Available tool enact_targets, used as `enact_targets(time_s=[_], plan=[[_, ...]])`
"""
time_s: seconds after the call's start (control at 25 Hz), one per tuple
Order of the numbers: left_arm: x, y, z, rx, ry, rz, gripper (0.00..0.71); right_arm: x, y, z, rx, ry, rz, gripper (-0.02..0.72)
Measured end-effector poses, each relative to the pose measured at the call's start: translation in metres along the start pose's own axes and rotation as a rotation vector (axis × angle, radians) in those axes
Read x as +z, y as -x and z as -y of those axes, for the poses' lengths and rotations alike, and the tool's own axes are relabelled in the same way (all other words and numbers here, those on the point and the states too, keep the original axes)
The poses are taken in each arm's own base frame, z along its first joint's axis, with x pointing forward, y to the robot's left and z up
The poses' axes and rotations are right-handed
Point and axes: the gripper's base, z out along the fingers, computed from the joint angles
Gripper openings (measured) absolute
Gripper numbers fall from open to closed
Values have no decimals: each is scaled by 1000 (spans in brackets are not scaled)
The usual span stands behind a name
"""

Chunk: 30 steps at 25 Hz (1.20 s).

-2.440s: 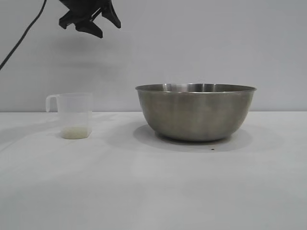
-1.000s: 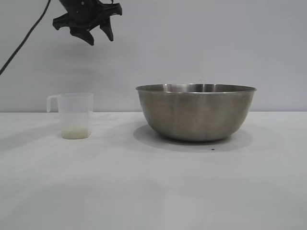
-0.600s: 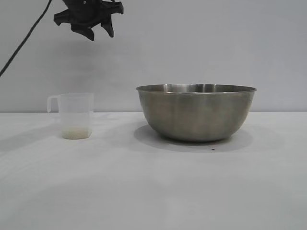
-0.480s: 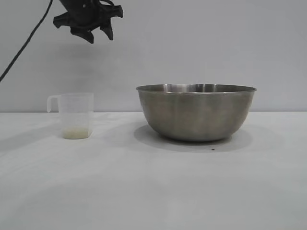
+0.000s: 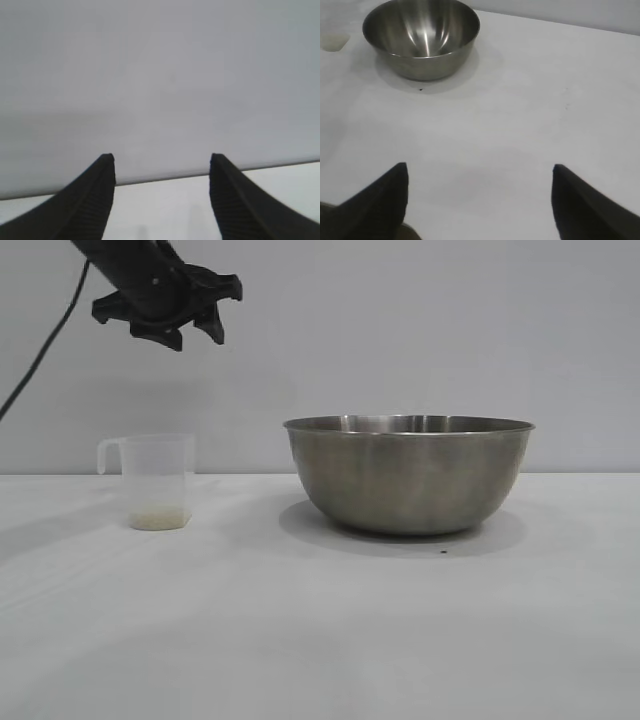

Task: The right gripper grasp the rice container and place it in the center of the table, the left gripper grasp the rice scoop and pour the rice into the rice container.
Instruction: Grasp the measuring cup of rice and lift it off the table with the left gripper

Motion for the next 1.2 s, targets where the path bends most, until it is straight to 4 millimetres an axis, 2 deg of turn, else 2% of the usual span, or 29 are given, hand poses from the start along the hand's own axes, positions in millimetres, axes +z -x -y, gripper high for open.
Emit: enact_targets(time_s=[0.16, 0.28, 0.64, 0.84, 1.2], plan=[[-17, -4, -11, -1, 8, 24, 402, 0, 0, 0, 0, 0, 0, 529], [-30, -16, -22, -5, 16, 41, 402, 0, 0, 0, 0, 0, 0, 529], [-65, -35, -31, 18, 1, 91, 402, 0, 0, 0, 0, 0, 0, 529], [-75, -62, -36, 8, -1, 75, 402, 0, 0, 0, 0, 0, 0, 529], [-113, -101, -43, -10, 30, 160, 402, 0, 0, 0, 2, 0, 0, 529]])
